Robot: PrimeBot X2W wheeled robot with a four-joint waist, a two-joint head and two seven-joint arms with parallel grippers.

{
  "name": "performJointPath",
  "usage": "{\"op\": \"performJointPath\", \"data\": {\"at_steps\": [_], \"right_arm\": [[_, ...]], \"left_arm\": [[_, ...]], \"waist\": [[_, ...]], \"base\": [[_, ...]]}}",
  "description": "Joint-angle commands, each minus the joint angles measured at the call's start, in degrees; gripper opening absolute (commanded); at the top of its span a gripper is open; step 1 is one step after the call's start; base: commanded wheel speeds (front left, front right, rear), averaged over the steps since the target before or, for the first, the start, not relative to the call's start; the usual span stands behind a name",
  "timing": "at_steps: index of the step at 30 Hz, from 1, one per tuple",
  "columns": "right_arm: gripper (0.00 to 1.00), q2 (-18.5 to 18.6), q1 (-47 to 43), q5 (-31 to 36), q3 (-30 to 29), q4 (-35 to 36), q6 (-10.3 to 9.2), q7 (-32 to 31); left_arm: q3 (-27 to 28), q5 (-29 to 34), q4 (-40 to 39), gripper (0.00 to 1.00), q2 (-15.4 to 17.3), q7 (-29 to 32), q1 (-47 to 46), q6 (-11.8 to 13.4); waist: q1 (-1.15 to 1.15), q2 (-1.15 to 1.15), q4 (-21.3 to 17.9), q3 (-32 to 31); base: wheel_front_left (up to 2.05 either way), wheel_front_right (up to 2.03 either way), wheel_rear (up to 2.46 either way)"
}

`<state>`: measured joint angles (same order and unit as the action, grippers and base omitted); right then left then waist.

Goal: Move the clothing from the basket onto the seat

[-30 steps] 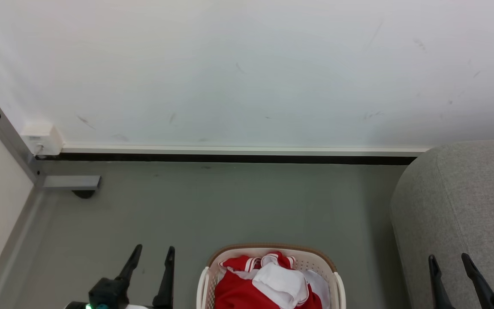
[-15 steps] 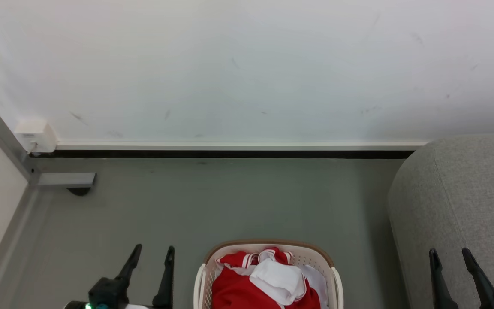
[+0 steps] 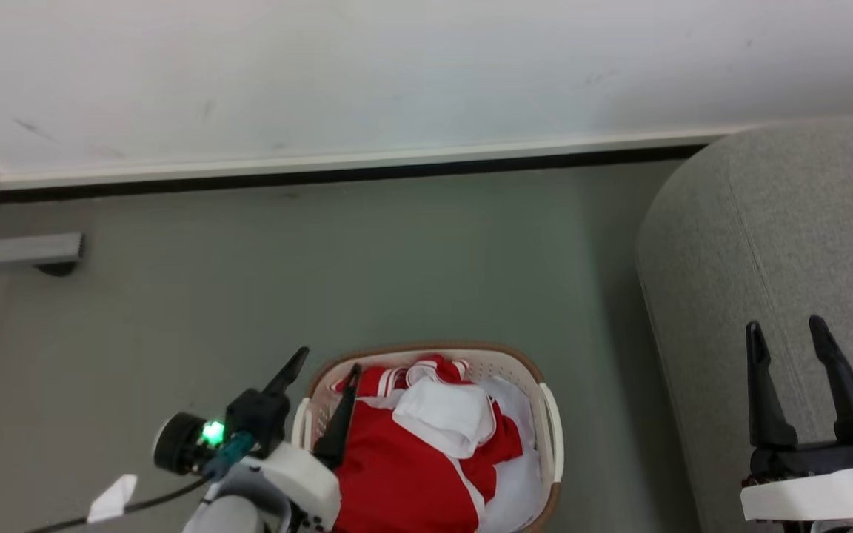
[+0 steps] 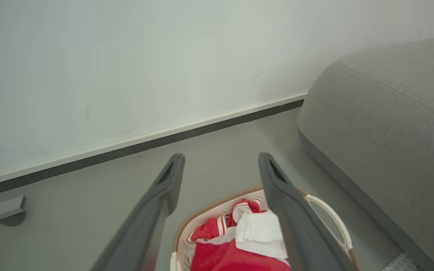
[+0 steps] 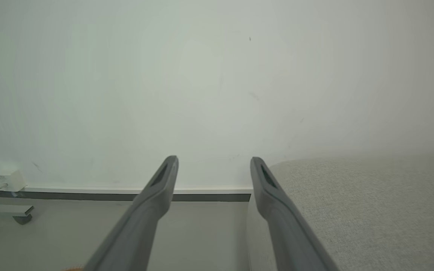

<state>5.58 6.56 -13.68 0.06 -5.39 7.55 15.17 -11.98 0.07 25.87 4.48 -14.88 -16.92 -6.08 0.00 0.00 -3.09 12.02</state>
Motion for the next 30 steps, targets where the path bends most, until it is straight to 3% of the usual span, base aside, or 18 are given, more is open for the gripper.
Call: {"op": "performJointPath", "data": {"at_steps": [1,10,18,25,30], "right_arm": [[1.00,-0.05,1.72,0.40,0.24,1.15,-0.12,-0.03],[1.00,-1.11,7.64,1.07,1.15,6.73,-0.12,-0.02],[1.00,-1.69,11.58,1.71,2.40,10.22,-0.12,-0.02],[1.00,-2.18,13.04,1.99,2.95,11.91,-0.12,-0.02],[1.00,-2.38,13.46,1.91,3.55,12.20,-0.12,-0.02]], "left_arm": [[-1.16,1.05,1.95,1.00,0.62,0.77,-3.12,-0.44],[-9.39,3.25,13.64,1.00,1.92,7.15,-17.34,-1.30],[-20.24,-3.00,24.14,1.00,5.56,10.93,-27.03,-1.37],[-23.39,-7.41,30.60,1.00,8.76,10.88,-33.37,-1.37],[-24.16,-10.12,33.57,1.00,9.28,10.18,-36.47,-1.37]], "waist": [[0.00,0.00,-3.40,5.64],[0.00,0.00,-7.37,19.12],[0.00,0.00,-9.71,28.29],[0.00,0.00,-10.66,32.29],[0.00,0.00,-11.41,34.22]], "base": [[0.00,0.00,0.00],[0.00,0.00,0.00],[0.00,0.00,0.00],[0.00,0.00,0.00],[0.00,0.00,0.00]]}}
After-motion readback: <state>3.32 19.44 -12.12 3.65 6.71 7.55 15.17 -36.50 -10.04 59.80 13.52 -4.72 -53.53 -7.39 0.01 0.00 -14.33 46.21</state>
